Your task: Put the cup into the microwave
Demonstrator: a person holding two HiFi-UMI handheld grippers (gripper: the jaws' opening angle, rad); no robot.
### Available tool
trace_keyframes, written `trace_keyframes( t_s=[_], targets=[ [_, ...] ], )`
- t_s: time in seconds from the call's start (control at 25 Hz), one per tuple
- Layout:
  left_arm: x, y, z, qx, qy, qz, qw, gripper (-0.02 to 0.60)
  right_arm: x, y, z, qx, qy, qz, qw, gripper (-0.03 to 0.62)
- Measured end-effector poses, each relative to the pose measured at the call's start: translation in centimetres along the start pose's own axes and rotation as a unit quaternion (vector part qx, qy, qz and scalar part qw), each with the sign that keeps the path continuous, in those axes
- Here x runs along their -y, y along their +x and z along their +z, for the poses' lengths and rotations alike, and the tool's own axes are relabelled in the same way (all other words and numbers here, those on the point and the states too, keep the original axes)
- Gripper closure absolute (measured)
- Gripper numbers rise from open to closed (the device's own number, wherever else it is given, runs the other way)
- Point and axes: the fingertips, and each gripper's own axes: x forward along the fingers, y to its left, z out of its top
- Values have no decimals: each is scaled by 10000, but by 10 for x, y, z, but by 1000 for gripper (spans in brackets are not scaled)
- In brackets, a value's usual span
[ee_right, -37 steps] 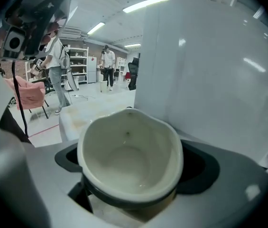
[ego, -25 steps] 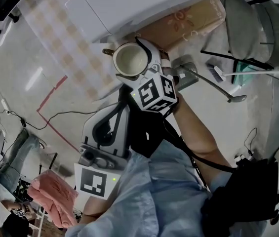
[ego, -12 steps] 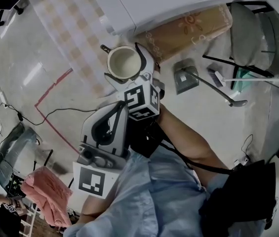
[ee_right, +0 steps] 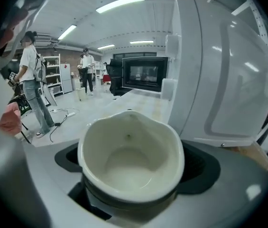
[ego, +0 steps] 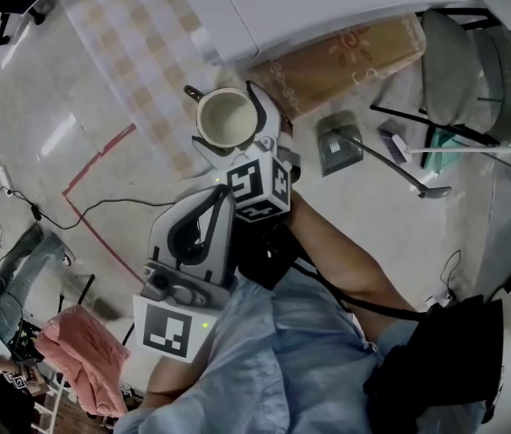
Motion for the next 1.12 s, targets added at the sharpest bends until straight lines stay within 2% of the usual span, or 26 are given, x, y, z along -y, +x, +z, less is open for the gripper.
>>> trace_keyframes(
  t_s=[0.24,0.6,1.12],
  targets=[
    [1,4,0,-33,21,-7,10000,577,0,-2,-1,89,-61,1,9999,52],
    [1,7,0,-83,47,-23,10000,577,2,-2,6,363,209,-558,9976,53],
    [8,8,-1,-78,105,-37,9999,577,-9,-6,-4,223,14,49,9997,52]
  ],
)
